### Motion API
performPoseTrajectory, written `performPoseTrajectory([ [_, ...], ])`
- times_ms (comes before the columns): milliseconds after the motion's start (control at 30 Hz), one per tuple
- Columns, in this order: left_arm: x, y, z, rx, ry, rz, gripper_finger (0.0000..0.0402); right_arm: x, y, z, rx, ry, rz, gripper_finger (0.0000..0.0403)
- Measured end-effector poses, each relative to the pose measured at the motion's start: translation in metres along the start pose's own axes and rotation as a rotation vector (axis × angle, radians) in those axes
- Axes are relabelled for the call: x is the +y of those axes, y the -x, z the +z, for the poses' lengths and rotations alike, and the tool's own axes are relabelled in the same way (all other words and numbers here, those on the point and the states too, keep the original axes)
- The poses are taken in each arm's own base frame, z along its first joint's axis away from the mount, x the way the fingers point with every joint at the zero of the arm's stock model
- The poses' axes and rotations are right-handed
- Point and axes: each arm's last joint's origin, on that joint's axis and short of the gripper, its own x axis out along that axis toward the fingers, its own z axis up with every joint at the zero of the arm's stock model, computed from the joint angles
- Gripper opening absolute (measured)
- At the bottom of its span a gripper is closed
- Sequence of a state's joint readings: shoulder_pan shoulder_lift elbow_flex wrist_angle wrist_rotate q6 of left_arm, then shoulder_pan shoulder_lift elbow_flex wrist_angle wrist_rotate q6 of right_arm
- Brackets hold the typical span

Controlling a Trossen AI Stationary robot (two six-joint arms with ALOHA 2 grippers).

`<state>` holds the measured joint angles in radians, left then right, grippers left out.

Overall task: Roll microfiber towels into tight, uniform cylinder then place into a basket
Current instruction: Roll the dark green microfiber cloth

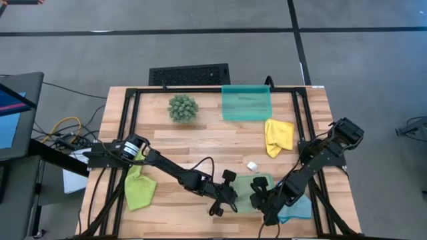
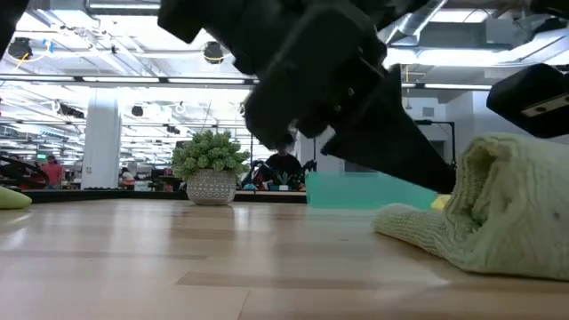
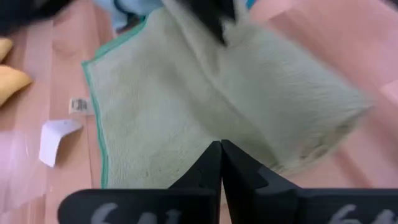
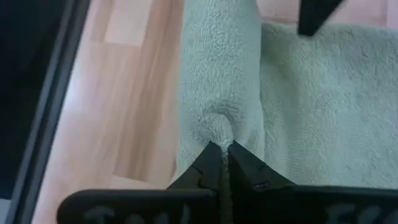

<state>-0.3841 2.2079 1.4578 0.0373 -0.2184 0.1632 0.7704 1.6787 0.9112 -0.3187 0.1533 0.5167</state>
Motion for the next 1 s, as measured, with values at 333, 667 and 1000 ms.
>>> performPoseTrajectory([
  [333,0.018,-0.002,-0.026,0.19,0.164,0.025,0.0002,0.005,0.001,-0.001,0.01,0.007,0.065,0.0025],
  [667,-0.007,0.006,-0.009,0.164,0.059,0.018,0.0002,-0.009,0.01,0.013,-0.03,0.027,0.104,0.002],
  [1000,-0.03,0.016,0.014,0.098,-0.065,0.071,0.0002,-0.042,-0.008,0.02,0.075,0.006,0.151,0.0024],
])
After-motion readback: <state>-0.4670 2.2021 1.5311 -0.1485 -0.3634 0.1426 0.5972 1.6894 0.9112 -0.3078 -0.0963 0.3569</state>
